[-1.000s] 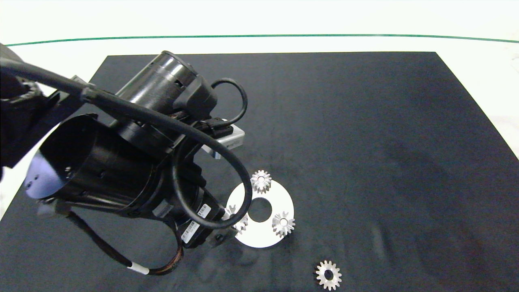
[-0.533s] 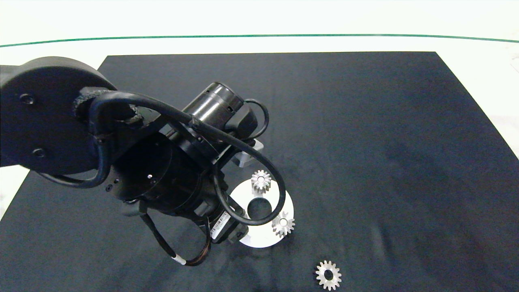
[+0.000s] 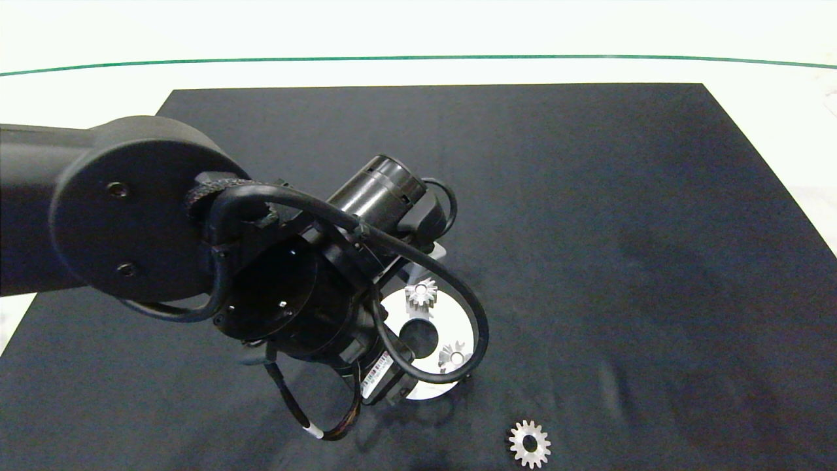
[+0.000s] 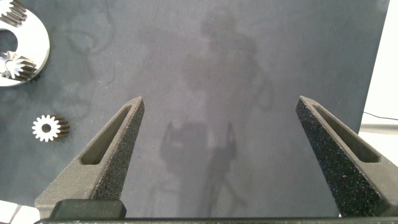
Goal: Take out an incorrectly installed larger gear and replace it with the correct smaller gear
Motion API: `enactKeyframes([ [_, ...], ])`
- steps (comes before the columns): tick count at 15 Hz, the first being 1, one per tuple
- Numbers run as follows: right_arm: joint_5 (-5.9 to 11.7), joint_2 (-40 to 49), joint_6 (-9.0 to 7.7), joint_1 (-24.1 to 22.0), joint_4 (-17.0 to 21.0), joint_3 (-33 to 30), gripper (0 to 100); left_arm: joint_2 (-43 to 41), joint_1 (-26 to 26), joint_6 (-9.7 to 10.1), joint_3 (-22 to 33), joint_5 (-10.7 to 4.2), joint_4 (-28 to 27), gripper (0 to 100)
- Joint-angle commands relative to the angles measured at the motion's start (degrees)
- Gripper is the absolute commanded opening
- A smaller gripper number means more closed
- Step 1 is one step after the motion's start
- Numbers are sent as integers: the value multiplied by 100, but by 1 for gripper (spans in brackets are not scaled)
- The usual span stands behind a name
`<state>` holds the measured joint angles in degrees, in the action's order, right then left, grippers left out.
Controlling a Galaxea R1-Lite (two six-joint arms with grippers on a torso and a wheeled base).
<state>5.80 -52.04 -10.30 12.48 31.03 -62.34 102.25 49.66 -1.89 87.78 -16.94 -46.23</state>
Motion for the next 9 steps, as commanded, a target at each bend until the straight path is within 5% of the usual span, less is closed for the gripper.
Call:
enactKeyframes([
  [1,-44,19,-7,0,18,3,100,154,-36,-22,11,-107,0,100],
  [9,-150,19,-7,-9,9,3,100,339,-53,-22,-42,-151,158,100],
])
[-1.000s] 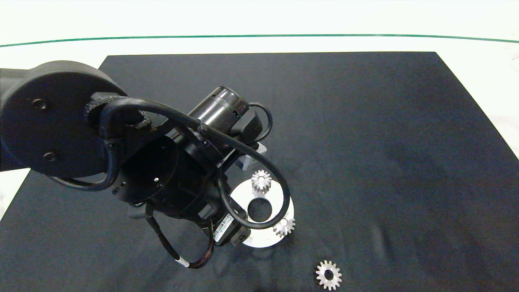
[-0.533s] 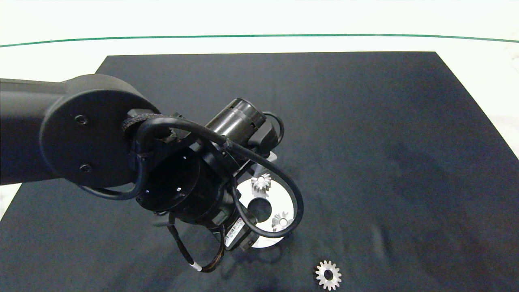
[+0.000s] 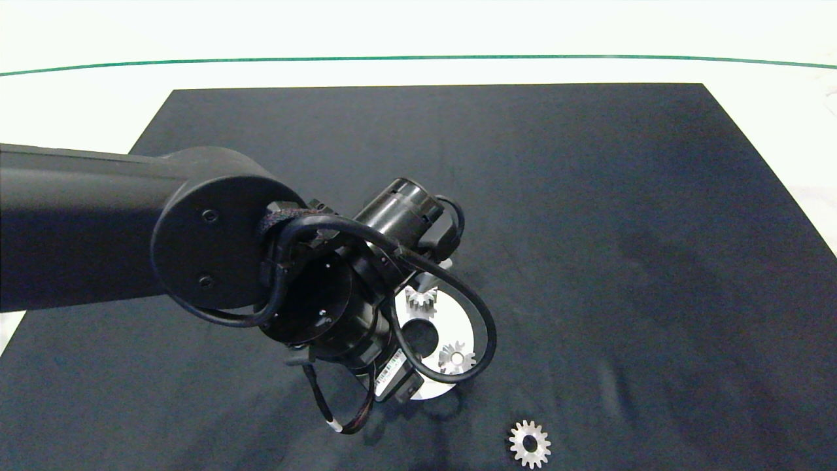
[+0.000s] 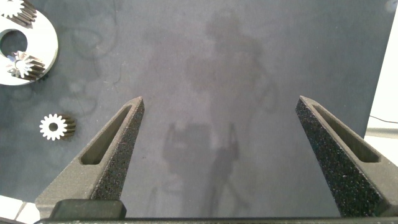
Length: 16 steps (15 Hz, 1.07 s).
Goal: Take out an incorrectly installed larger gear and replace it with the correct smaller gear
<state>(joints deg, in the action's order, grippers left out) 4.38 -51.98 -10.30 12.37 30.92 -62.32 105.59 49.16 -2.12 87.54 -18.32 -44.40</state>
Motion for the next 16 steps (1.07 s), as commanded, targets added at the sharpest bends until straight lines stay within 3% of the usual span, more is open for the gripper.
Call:
enactKeyframes([
  [1,-7,13,-7,2,20,0,100,14,-12,1,-18,-13,-16,100],
  [7,-77,13,-7,2,20,0,100,154,-3,1,-106,-128,221,100],
  [16,-86,4,-7,2,20,9,100,146,-21,1,-132,-137,221,100],
])
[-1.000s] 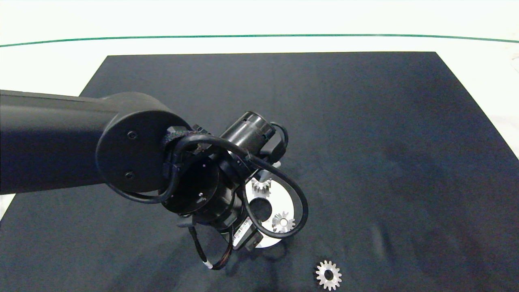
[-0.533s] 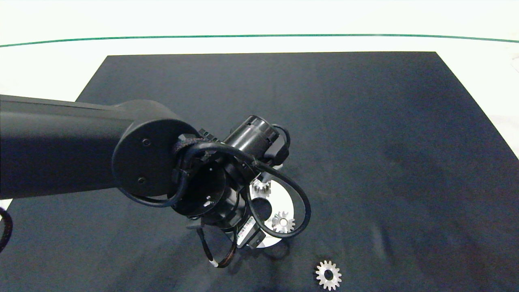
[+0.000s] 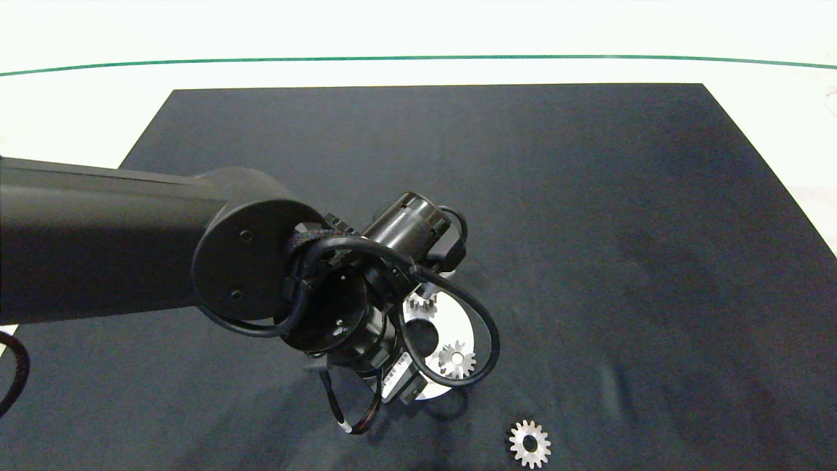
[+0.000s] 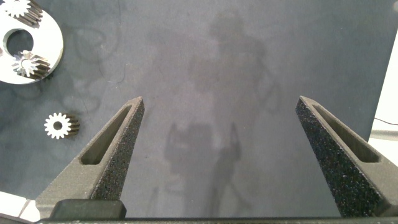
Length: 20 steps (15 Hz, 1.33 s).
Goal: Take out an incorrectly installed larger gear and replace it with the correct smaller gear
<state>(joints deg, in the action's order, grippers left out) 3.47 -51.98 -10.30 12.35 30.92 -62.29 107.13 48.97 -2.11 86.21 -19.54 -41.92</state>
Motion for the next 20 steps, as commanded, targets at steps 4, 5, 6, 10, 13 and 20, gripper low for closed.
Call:
enactKeyframes([
  [4,4,4,-7,4,20,7,100,1,-10,0,1,-23,-18,100],
  [5,4,4,-7,4,20,7,100,1,-10,0,1,-23,-26,100],
  [6,4,4,-7,4,11,7,100,1,-10,0,1,-23,-18,100],
  [10,4,4,-7,4,11,16,100,18,-19,0,1,-32,-18,100],
  [13,4,4,-7,4,20,16,100,18,-28,0,-34,-41,-18,100],
  [20,-31,4,-7,4,20,24,100,18,-28,0,-87,-50,-18,100],
])
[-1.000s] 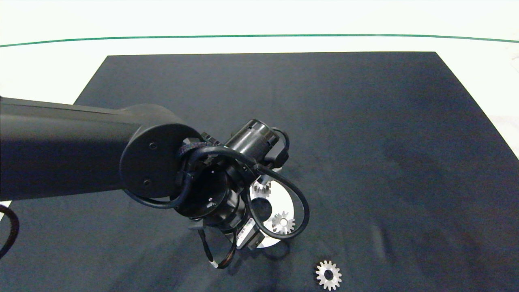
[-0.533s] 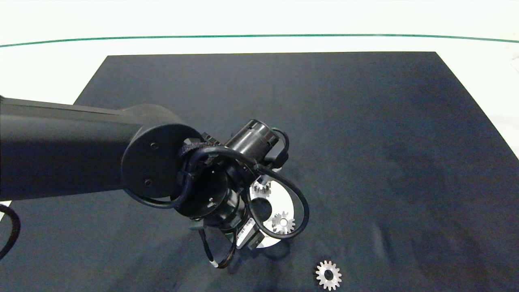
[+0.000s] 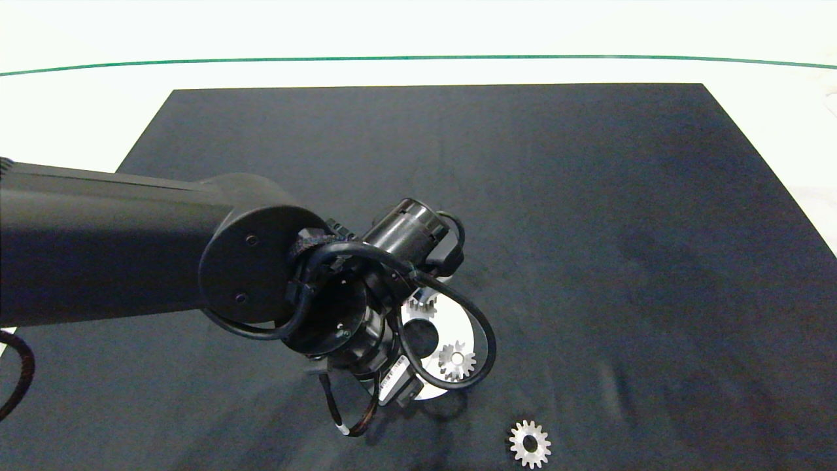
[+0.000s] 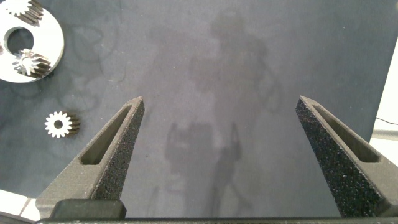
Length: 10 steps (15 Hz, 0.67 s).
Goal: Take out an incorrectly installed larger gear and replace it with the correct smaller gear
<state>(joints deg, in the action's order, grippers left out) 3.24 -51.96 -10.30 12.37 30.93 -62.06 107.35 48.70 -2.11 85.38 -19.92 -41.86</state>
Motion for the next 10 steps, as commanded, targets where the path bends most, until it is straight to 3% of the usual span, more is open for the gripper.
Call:
enactKeyframes([
  [1,-8,1,-7,2,19,1,100,-4,-1,9,-4,-12,-24,100],
  [7,-17,-43,-7,2,19,1,100,32,-1,0,-13,-12,-24,99],
  [10,-17,-51,-7,-7,19,1,100,32,-80,0,-22,-12,-24,93],
])
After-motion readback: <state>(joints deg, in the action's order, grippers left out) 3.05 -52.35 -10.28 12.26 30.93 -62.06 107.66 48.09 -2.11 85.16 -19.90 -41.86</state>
